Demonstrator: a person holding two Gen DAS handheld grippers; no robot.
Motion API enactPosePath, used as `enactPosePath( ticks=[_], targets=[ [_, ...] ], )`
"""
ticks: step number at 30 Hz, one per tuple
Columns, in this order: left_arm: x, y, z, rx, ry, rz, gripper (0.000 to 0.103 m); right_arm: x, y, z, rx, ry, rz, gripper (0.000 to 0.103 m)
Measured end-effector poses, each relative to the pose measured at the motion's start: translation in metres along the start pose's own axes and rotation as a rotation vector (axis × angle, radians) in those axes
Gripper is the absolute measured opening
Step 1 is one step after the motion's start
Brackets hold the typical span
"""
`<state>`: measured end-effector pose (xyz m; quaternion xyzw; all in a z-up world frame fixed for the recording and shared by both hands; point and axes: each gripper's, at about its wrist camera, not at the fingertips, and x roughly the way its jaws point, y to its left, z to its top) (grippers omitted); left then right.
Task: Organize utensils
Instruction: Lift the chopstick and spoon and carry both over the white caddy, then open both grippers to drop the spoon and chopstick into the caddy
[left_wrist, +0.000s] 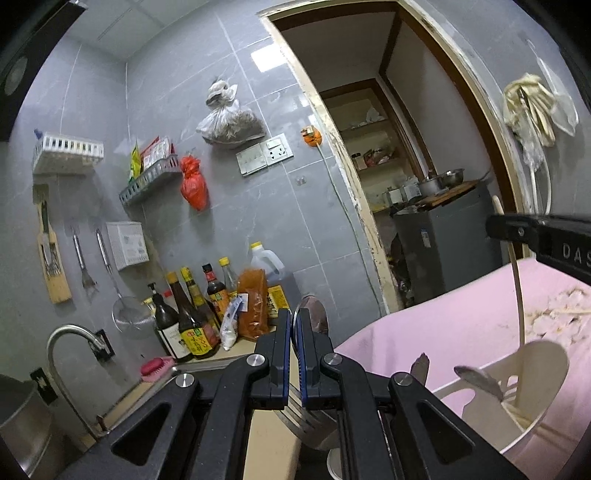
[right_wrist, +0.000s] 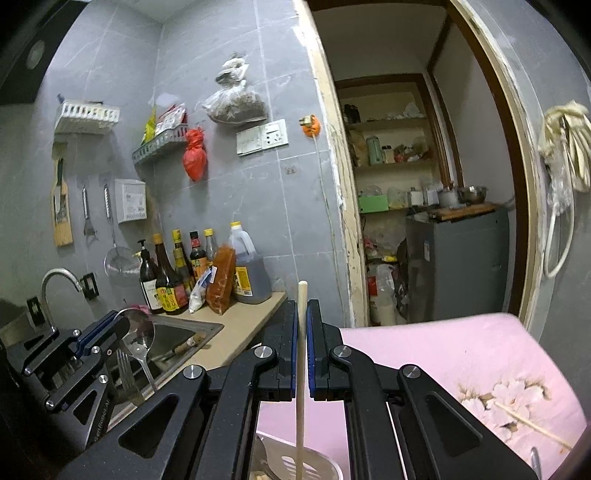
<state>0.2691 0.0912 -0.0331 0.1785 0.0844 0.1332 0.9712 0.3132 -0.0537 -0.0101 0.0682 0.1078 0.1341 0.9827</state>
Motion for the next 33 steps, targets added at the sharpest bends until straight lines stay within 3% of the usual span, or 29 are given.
enactPosePath(
  ticks=[15,23,25,27,33],
  targets=[
    [0.002,-0.001,-0.008,-0.012,0.094,-0.097,0.005,-0.008,-0.004,-0.002,-0.042,0.043,0.019,0.004],
    [0.01,0.012,-0.013,-0.133,0.218,-0.259,0.01,-0.017,-0.018,-0.005,0.022,0.079,0.022,0.006],
    [0.013,0.015,-0.015,-0.172,0.246,-0.29,0.011,-0.019,-0.022,-0.005,0.034,0.085,0.016,0.014],
    [0.016,0.018,-0.016,-0.213,0.273,-0.329,0.011,-0.024,-0.027,-0.004,0.052,0.084,0.01,0.037],
    [0.014,0.027,-0.01,-0.347,0.281,-0.346,0.03,-0.038,-0.043,0.002,0.075,0.095,0.001,0.044]
  ],
)
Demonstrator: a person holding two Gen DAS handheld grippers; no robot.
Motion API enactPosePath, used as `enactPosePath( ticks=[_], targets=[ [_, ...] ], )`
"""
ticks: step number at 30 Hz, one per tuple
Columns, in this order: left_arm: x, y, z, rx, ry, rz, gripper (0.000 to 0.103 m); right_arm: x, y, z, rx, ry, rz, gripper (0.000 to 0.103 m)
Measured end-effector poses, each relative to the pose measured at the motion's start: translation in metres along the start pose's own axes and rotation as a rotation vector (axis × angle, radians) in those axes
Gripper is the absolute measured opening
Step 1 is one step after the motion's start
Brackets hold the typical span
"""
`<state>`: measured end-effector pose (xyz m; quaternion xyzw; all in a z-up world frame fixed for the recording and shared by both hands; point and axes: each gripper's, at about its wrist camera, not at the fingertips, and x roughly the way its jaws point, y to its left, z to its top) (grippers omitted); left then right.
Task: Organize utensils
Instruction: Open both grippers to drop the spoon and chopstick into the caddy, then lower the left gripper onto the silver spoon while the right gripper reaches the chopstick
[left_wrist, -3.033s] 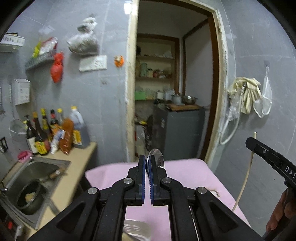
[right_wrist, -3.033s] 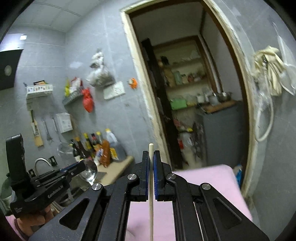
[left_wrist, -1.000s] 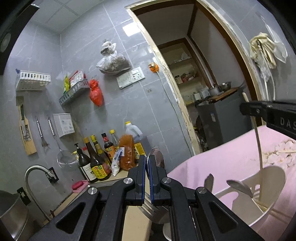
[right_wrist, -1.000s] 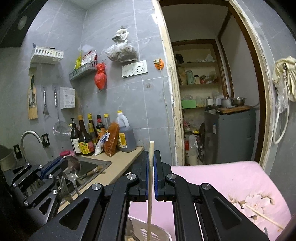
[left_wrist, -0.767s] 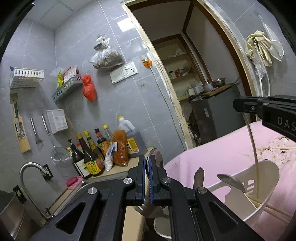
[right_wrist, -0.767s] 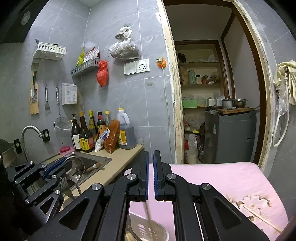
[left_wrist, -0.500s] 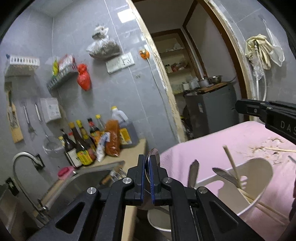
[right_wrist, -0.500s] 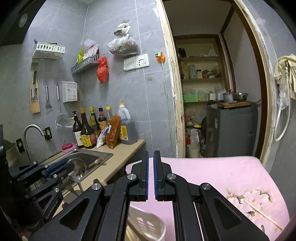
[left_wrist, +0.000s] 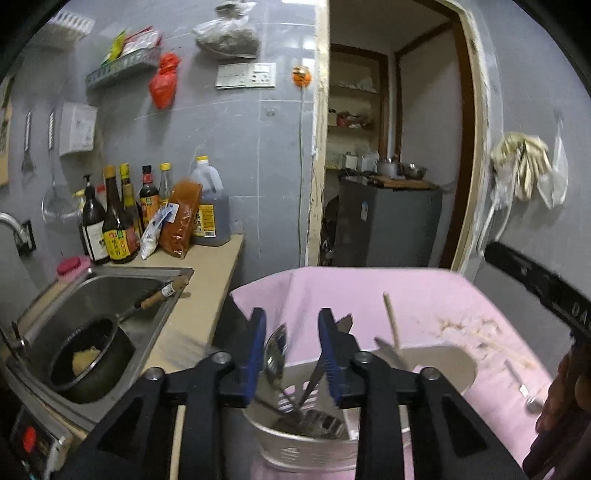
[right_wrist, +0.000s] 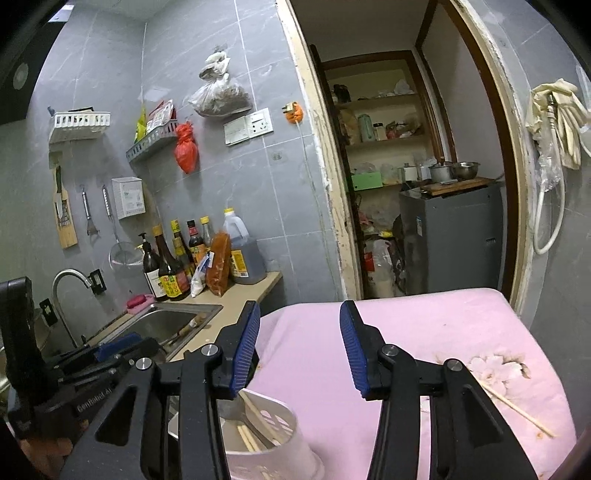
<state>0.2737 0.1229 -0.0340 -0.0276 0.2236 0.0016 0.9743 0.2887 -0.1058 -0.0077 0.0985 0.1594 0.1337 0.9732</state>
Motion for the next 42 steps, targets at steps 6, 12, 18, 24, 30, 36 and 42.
enactPosePath(
  ticks=[6,12,18,24,30,36,42],
  targets=[
    [-0.007,-0.013,0.006,-0.033,-0.006,-0.011,0.038,-0.019,-0.02,0.007,0.026,-0.007,-0.027,0.065],
    [-0.017,-0.038,0.014,-0.066,-0.024,-0.053,0.056,-0.043,-0.045,0.014,0.036,-0.033,-0.072,0.081],
    [-0.026,-0.072,0.02,-0.085,-0.068,-0.082,0.08,-0.068,-0.071,0.023,0.023,-0.066,-0.124,0.092],
    [-0.028,-0.11,0.021,-0.069,-0.107,-0.087,0.09,-0.089,-0.103,0.029,-0.006,-0.096,-0.188,0.101],
    [-0.028,-0.149,0.016,-0.033,-0.129,-0.071,0.096,-0.102,-0.137,0.032,-0.02,-0.08,-0.232,0.101],
    [-0.018,-0.183,0.009,-0.002,-0.111,-0.07,0.097,-0.103,-0.177,0.029,-0.018,-0.029,-0.257,0.101],
    [-0.003,-0.211,-0.004,-0.009,-0.064,-0.076,0.097,-0.091,-0.216,0.018,-0.005,0.07,-0.254,0.101]
  ],
)
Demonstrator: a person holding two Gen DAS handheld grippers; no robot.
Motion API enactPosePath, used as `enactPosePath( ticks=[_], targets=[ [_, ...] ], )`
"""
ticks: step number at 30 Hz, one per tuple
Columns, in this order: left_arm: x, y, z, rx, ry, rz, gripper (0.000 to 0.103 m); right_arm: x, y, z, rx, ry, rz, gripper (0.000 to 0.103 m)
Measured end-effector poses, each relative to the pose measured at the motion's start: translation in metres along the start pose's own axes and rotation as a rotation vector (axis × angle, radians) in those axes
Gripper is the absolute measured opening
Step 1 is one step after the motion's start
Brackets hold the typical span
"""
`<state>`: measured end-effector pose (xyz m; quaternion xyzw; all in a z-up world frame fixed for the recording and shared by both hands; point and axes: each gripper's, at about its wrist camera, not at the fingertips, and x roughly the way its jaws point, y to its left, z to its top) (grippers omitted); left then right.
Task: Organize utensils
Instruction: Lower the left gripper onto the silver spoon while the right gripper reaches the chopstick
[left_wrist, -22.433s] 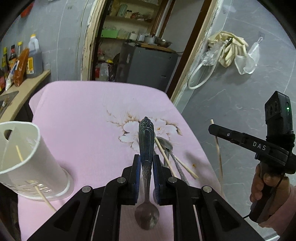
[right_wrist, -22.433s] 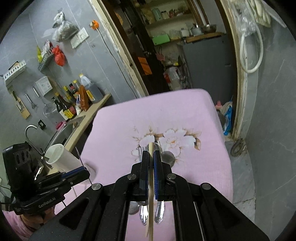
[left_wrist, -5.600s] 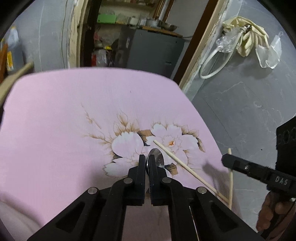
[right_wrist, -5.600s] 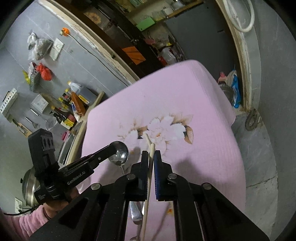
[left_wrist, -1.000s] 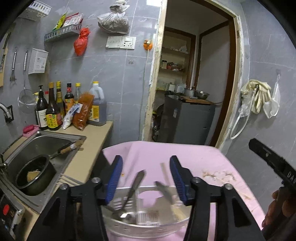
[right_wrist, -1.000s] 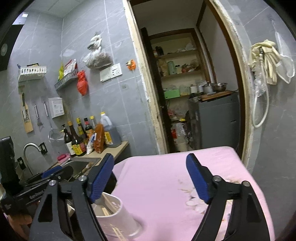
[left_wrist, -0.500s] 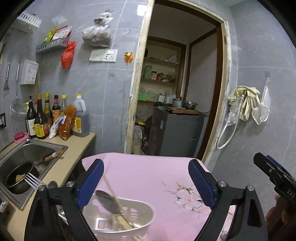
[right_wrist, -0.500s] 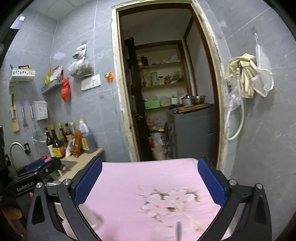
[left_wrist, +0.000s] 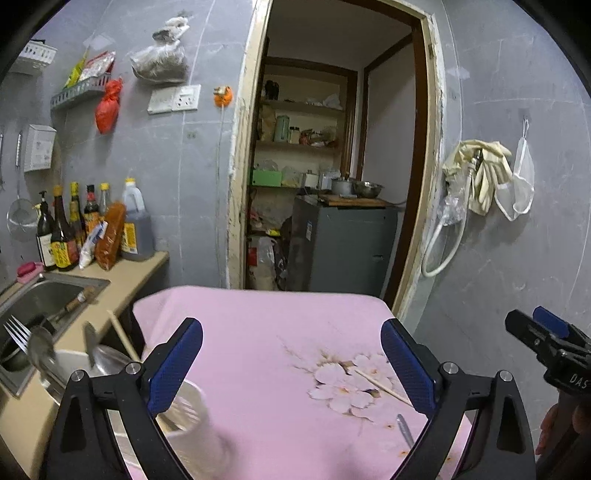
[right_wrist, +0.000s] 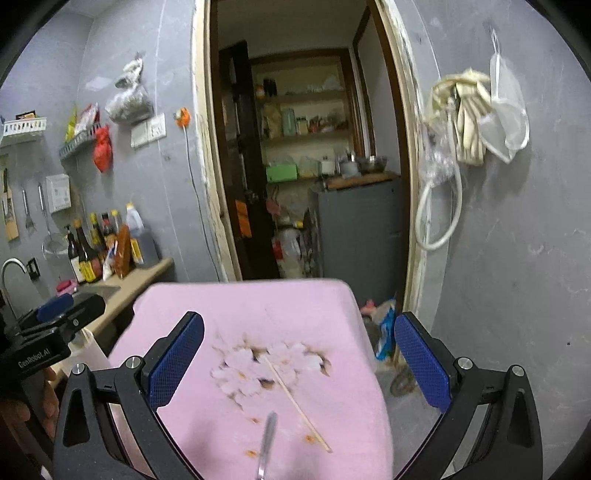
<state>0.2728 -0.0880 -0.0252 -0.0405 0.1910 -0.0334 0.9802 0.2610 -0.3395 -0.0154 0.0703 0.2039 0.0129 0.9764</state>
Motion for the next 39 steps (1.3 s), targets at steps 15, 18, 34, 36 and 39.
enactPosePath(
  ticks=[15,18,34,36,39],
  targets=[
    [0.042,-0.051,-0.054,-0.003,0.22,-0.061,0.097,0.055,-0.056,-0.063,0.01,0.253,0.082,0.089],
    [0.048,-0.059,-0.065,0.014,0.261,-0.083,0.095,0.062,-0.058,-0.076,0.007,0.29,0.096,0.08],
    [0.088,-0.083,-0.111,-0.041,0.556,-0.31,0.027,0.093,-0.047,-0.113,-0.013,0.468,0.224,0.032],
    [0.093,-0.084,-0.115,-0.058,0.592,-0.337,0.023,0.095,-0.046,-0.118,-0.023,0.493,0.23,0.026],
    [0.099,-0.087,-0.12,-0.066,0.636,-0.361,0.021,0.099,-0.044,-0.124,-0.033,0.527,0.235,0.025]
  ],
)
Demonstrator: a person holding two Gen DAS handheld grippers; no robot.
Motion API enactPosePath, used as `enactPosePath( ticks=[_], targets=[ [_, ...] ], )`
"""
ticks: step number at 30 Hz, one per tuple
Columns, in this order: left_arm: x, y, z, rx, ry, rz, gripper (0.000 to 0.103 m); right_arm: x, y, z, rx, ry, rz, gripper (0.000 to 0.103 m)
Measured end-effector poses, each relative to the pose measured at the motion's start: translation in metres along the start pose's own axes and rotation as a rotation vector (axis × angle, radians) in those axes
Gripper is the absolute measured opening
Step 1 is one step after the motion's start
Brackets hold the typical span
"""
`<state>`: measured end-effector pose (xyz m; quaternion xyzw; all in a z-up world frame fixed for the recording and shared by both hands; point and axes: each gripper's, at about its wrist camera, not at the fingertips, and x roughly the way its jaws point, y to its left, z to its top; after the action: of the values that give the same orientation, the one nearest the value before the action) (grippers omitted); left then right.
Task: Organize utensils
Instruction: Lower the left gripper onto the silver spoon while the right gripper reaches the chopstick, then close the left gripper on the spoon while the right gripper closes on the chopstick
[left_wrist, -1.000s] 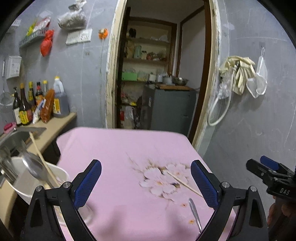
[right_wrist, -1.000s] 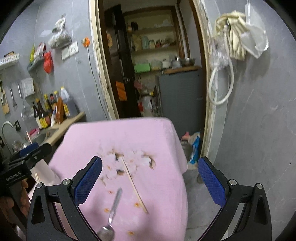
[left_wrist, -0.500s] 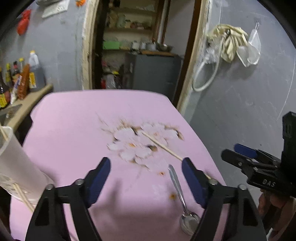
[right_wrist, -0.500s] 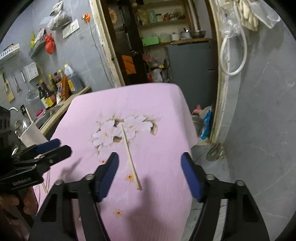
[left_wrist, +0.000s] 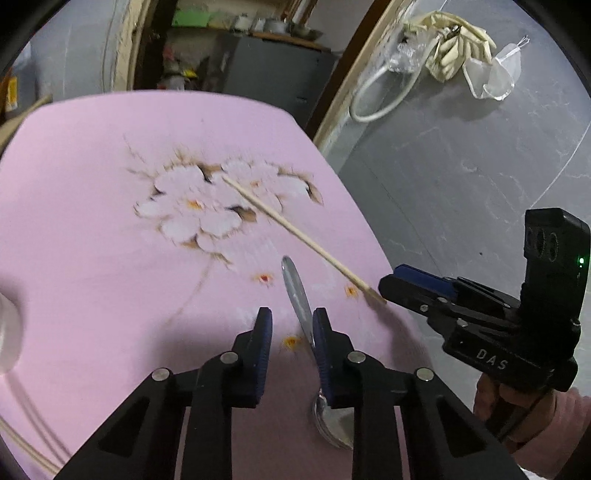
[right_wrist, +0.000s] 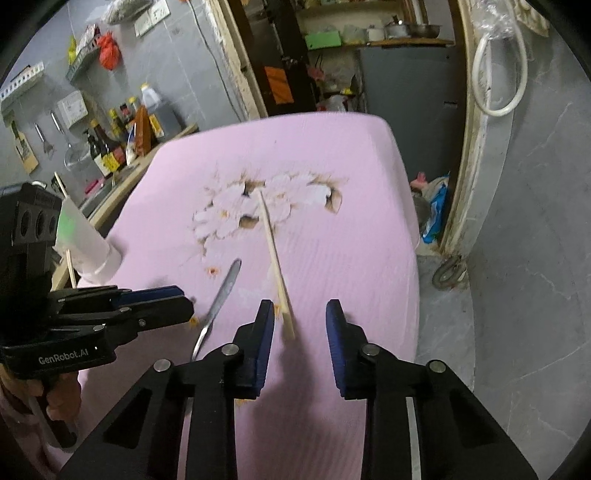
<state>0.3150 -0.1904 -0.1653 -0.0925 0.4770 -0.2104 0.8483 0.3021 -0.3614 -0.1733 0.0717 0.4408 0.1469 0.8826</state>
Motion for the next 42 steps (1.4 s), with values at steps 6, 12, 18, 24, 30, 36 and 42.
enactPosePath(
  ticks=[6,12,18,24,30,36,42],
  targets=[
    [0.009,0.0,0.001,-0.014,0.042,-0.014,0.021,0.005,0.003,-0.004,-0.015,0.037,-0.006,0.012],
    [0.015,0.0,0.002,-0.02,0.065,-0.009,0.021,-0.002,0.003,-0.01,-0.012,0.053,-0.007,0.005],
    [0.021,-0.004,0.006,-0.004,0.087,0.003,0.021,-0.015,0.001,-0.021,0.023,0.057,-0.018,0.005],
    [0.029,-0.012,0.012,0.036,0.112,0.049,0.023,-0.027,-0.003,-0.03,0.053,0.041,-0.031,0.005],
    [0.034,-0.023,0.012,0.104,0.126,0.115,0.02,-0.037,-0.001,-0.031,0.048,0.017,-0.047,0.004],
    [0.033,-0.02,0.016,0.087,0.137,0.115,0.009,-0.051,0.003,-0.027,0.041,-0.017,-0.061,0.004],
    [0.018,-0.01,0.01,0.036,0.086,0.078,0.009,-0.07,0.014,-0.019,0.021,-0.075,-0.067,0.004]
  ],
)
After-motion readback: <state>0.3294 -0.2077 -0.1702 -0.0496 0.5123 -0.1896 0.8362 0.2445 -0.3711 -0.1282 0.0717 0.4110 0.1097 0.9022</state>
